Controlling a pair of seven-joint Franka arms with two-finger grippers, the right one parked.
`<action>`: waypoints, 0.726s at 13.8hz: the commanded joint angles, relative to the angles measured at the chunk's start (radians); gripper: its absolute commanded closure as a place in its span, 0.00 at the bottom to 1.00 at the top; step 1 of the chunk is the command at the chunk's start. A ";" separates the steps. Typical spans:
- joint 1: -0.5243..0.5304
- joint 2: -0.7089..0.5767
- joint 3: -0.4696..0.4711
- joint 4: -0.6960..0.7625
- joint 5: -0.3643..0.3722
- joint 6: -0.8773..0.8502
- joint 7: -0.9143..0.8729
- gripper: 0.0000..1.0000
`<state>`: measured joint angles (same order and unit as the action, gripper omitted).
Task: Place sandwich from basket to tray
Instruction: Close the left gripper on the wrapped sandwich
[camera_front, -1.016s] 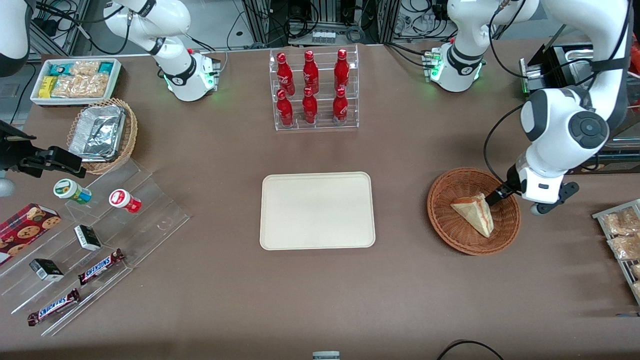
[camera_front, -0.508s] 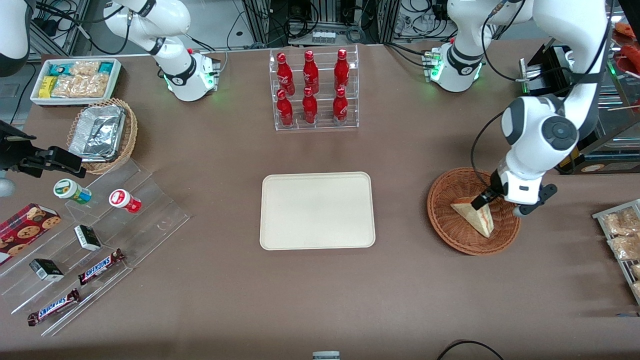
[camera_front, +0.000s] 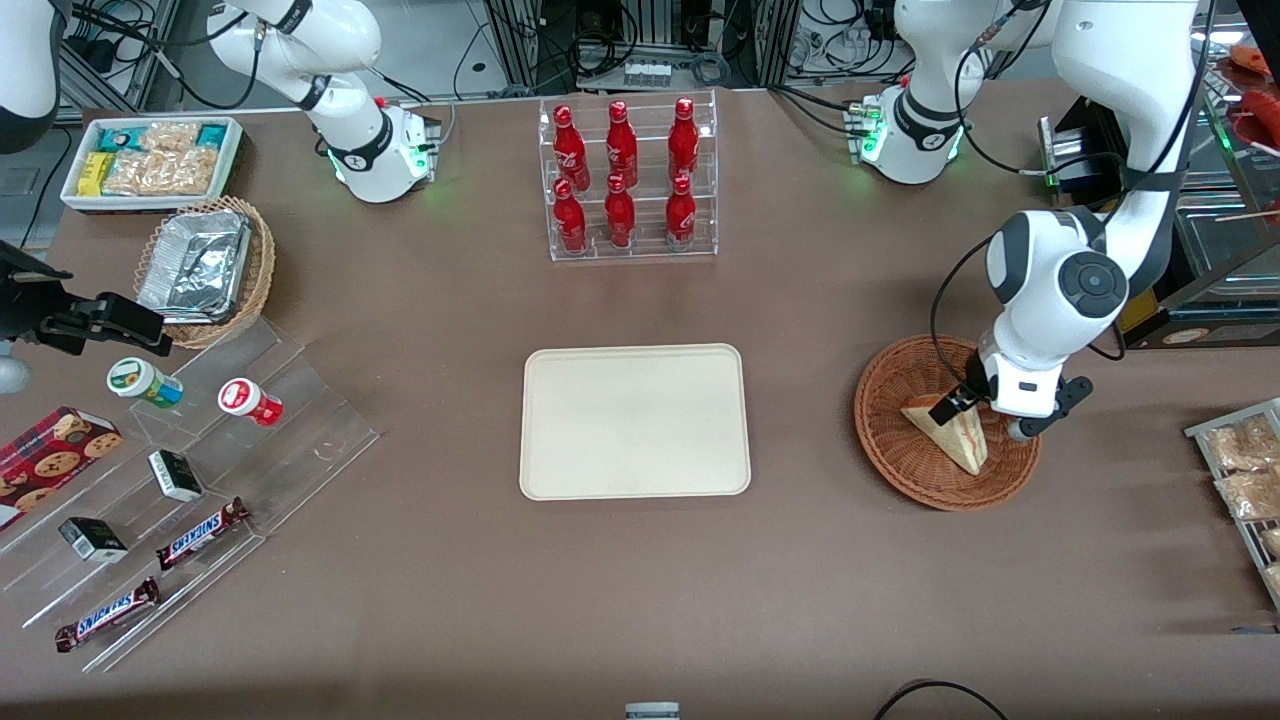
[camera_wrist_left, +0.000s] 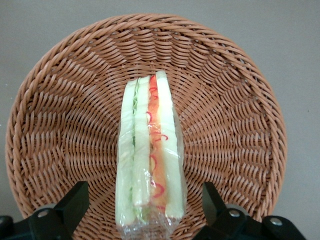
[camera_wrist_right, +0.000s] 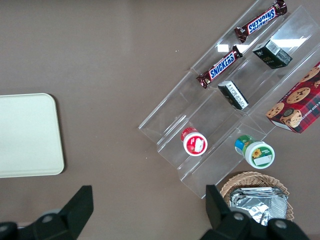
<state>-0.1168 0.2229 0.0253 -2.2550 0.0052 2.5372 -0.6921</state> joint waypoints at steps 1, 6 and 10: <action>-0.007 0.022 0.005 -0.012 -0.007 0.044 -0.010 0.00; -0.007 0.032 0.007 -0.003 -0.010 0.046 -0.049 0.85; -0.011 0.024 0.005 0.028 -0.008 0.034 -0.069 1.00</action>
<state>-0.1167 0.2549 0.0259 -2.2477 0.0049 2.5716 -0.7394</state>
